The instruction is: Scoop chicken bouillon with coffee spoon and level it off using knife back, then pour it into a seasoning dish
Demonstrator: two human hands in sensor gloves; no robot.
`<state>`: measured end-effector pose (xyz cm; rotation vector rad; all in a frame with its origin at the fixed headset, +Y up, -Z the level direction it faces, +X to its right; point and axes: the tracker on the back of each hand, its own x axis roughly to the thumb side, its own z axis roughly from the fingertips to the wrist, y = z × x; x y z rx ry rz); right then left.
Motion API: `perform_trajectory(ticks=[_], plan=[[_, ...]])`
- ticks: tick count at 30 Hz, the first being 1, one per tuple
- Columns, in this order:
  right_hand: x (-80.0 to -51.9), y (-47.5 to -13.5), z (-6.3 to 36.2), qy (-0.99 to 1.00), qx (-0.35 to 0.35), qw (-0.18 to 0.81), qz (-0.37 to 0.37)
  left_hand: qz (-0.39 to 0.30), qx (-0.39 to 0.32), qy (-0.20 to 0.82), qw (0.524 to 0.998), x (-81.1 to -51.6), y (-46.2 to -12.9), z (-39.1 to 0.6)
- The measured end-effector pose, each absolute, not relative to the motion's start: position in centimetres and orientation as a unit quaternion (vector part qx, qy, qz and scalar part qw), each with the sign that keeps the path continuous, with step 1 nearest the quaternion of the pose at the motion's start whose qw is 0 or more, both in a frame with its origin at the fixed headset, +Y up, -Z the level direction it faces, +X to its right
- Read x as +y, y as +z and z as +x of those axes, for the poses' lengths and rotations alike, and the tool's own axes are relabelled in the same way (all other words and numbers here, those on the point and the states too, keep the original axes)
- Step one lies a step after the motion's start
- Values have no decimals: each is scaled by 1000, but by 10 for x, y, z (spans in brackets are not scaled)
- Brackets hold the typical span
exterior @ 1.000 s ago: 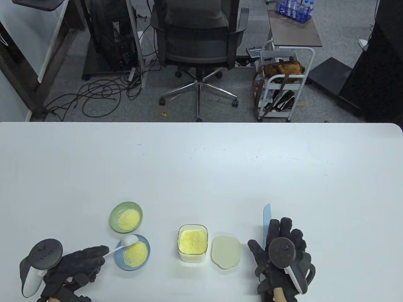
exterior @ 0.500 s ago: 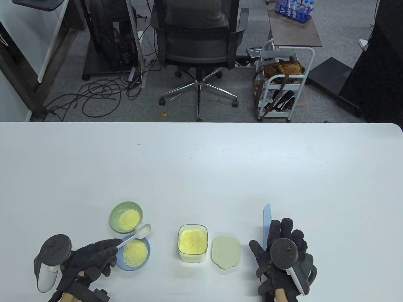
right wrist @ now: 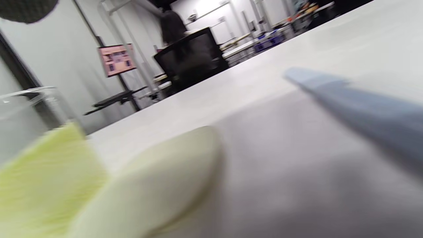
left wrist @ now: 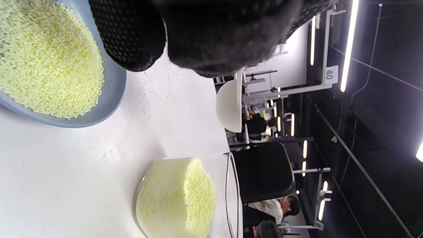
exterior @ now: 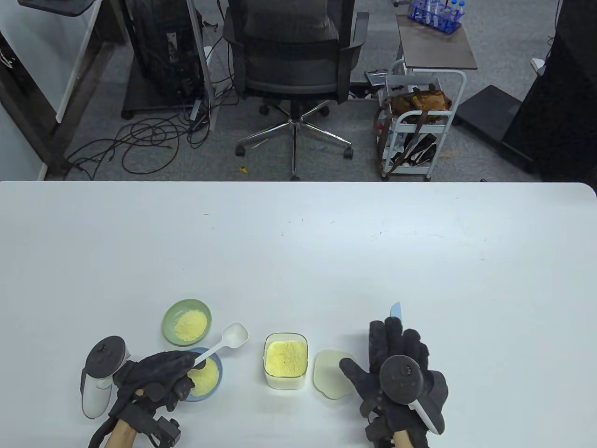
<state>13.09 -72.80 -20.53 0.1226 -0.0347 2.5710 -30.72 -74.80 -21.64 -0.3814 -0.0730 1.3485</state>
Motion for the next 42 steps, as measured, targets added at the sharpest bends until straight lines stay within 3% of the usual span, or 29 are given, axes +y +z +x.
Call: perform_trajectory(ticks=[5,7,12,18,31,42], plan=[[-729,-217,78,922,105,334,164,-177,-35,622,762,-748,-216,-306],[-732,-222,61,926,128,314,168,-178,-38,623,761,-748,-216,-306],[-744,-228,48,932,140,294,163,-181,-49,620,762,-747,-216,-304],[-753,-229,52,906,150,360,165,-195,-84,598,773,-735,-216,-287],[-759,-231,57,887,161,398,170,-156,-117,411,891,-704,-235,-220],[-759,-231,58,880,164,410,174,-172,-134,296,930,-696,-247,-185]])
